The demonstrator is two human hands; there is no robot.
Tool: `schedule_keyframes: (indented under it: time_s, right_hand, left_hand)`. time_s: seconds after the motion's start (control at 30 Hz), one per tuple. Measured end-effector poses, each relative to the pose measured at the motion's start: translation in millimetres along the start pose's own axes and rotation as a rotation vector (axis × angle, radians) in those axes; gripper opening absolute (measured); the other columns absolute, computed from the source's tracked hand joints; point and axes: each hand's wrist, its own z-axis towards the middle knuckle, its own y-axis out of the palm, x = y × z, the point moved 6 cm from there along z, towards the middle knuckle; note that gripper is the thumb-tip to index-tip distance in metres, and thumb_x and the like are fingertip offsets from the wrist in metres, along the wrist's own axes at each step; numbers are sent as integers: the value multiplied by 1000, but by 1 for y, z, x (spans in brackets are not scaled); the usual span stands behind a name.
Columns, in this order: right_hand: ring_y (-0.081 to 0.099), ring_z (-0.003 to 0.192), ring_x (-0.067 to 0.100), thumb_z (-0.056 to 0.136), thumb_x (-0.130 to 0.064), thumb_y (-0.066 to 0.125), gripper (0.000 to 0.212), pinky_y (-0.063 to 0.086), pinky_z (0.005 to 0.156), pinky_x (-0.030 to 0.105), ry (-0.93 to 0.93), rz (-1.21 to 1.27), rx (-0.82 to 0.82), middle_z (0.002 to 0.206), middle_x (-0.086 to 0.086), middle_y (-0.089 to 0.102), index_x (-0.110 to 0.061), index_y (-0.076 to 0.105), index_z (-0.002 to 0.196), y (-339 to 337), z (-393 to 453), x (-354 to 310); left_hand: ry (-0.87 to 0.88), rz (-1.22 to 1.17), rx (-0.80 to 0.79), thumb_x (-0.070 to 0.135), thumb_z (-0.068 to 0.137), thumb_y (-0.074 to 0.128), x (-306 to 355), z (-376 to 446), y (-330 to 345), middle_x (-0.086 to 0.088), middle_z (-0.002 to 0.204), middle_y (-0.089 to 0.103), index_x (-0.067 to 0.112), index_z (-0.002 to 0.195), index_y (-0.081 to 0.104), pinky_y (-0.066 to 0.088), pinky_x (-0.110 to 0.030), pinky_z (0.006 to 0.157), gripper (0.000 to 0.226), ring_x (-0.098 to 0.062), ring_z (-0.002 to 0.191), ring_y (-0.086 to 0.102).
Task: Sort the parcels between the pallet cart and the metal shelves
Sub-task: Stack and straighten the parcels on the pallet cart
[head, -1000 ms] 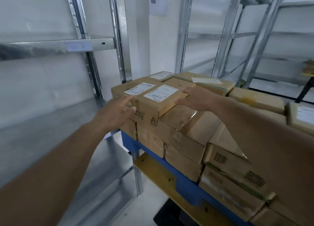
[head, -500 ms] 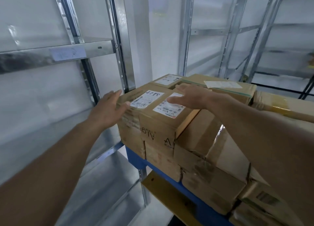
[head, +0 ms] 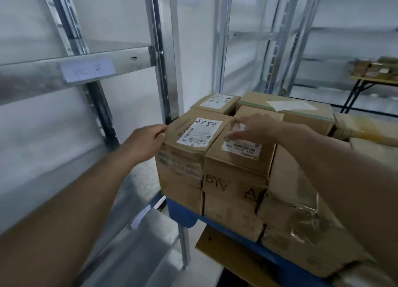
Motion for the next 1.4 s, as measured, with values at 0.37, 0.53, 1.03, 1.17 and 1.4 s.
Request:
schedule_keyframes:
  time_s: [0.37, 0.53, 1.03, 1.17, 1.4]
  right_hand:
    - [37, 132, 30, 58, -86, 32, 107, 29, 109, 44, -6, 20, 47, 148, 11, 39, -26, 31, 147, 1, -7, -1]
    - [37, 134, 28, 77, -74, 41, 89, 30, 110, 42, 9, 30, 42, 153, 9, 33, -23, 28, 149, -5, -9, -4]
    - [24, 142, 29, 94, -54, 42, 63, 22, 115, 48, 140, 124, 199, 155, 8, 28, -23, 30, 149, -51, 32, 79]
    - [25, 140, 34, 95, -56, 37, 63, 25, 112, 52, 171, 87, 174, 154, 14, 27, -27, 25, 150, -58, 65, 110]
    - [13, 145, 33, 93, -62, 34, 68, 14, 115, 54, 183, 72, 132, 158, 12, 17, -31, 18, 151, -62, 128, 147]
  left_hand:
    - [171, -10, -7, 25, 99, 36, -1, 5, 3, -3, 125, 59, 24, 132, 51, 36, -26, 75, 36, -15, 93, 50]
    - [261, 151, 43, 34, 96, 40, 21, 9, -8, -2, 117, 61, 27, 122, 54, 40, -29, 65, 31, -17, 85, 51]
    - [323, 132, -6, 35, 96, 41, 119, 112, 12, -7, 139, 46, 24, 143, 33, 41, -35, 87, 49, -27, 119, 47]
    - [242, 172, -73, 34, 94, 40, 115, 153, 35, -11, 132, 50, 22, 137, 39, 45, -39, 86, 45, -29, 110, 49]
    - [102, 229, -178, 38, 94, 39, 101, 213, 78, -10, 134, 49, 29, 142, 34, 44, -37, 90, 48, -30, 113, 48]
